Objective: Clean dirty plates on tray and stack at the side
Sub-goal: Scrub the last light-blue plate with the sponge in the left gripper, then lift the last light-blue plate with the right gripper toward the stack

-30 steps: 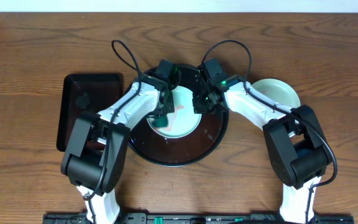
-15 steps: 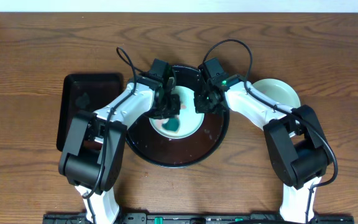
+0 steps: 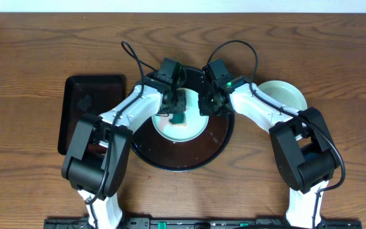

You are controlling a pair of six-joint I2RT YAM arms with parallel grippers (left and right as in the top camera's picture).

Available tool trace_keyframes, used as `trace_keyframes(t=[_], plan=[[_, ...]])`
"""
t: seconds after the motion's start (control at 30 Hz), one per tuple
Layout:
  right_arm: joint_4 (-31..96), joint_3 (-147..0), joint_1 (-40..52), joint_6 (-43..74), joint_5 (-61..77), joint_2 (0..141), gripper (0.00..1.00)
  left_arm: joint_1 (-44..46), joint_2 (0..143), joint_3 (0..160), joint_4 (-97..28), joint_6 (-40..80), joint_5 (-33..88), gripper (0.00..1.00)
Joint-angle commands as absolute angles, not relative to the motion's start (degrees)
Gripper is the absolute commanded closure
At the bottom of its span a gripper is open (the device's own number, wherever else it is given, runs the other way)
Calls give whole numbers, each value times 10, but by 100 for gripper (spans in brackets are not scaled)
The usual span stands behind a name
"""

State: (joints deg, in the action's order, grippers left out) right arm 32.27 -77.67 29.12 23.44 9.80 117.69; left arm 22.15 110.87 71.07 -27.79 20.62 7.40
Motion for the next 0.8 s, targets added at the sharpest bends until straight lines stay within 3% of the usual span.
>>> trace_keyframes(t=[0.0,0.27,0.53,0.77], plan=[[331,-765,305,231,90,1201,99,193,1072,736,-325,218,-31,92],[334,-765,304,212,95,1200,99,175,995,749,-444,218,-52,92],[376,-766,302,172,87,1136,99,175,996,743,-458,218,-52,92],[397,-766,319,156,-72,1037,99,175,997,743,-454,217,-52,92]])
